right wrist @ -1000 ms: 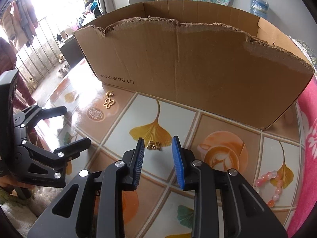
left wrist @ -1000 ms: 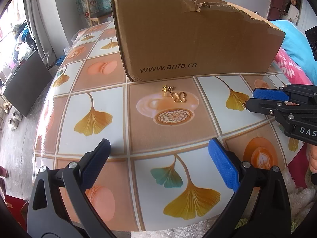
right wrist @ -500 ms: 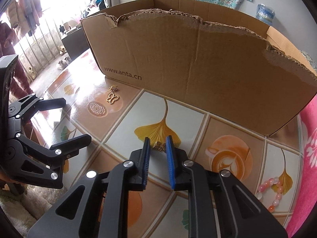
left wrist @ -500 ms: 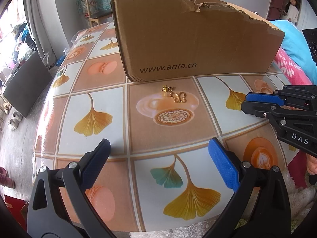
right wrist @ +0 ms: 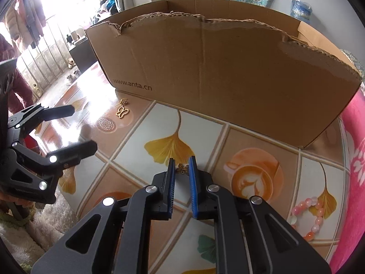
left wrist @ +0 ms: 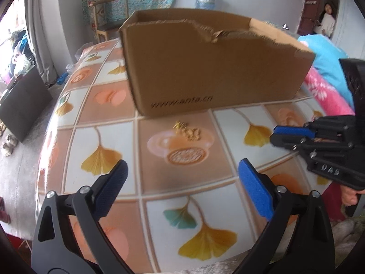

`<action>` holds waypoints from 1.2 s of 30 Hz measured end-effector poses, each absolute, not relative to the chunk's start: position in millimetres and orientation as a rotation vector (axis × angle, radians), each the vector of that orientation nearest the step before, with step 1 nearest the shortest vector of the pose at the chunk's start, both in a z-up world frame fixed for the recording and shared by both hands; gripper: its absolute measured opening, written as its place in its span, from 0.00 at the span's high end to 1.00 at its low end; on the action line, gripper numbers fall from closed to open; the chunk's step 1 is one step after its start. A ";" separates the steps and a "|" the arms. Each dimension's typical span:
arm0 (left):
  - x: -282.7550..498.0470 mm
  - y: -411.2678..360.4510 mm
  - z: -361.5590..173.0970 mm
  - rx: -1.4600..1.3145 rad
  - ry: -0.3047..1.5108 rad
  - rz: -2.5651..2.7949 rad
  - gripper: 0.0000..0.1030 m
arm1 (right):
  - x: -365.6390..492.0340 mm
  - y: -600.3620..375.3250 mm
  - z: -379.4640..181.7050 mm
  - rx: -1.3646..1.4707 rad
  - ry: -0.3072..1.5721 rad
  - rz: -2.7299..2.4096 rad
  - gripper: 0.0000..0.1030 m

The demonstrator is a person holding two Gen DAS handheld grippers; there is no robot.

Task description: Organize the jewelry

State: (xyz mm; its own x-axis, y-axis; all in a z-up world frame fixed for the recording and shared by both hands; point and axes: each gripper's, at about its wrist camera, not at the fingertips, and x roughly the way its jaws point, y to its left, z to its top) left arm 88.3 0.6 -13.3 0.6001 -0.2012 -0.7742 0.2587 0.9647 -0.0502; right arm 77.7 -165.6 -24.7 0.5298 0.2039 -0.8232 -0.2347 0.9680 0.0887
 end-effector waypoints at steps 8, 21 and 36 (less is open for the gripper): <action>116.3 -15.8 -19.4 0.068 0.914 -0.314 0.58 | 79.2 -168.6 -25.8 -0.016 0.967 0.264 0.88; 135.0 -30.9 -25.4 0.113 0.951 -0.266 0.70 | 74.7 -174.6 -24.0 0.002 0.957 0.266 0.88; 128.4 -21.5 -23.1 0.087 0.951 -0.262 0.90 | 74.6 -177.9 -23.7 0.029 0.953 0.267 0.88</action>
State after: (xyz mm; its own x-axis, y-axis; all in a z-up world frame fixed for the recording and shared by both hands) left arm 128.4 -21.5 -23.1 0.5521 -0.1829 -0.8135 0.2591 0.9650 -0.0410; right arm 74.6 -177.9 -23.7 0.5492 0.2380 -0.8011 -0.2127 0.9668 0.1414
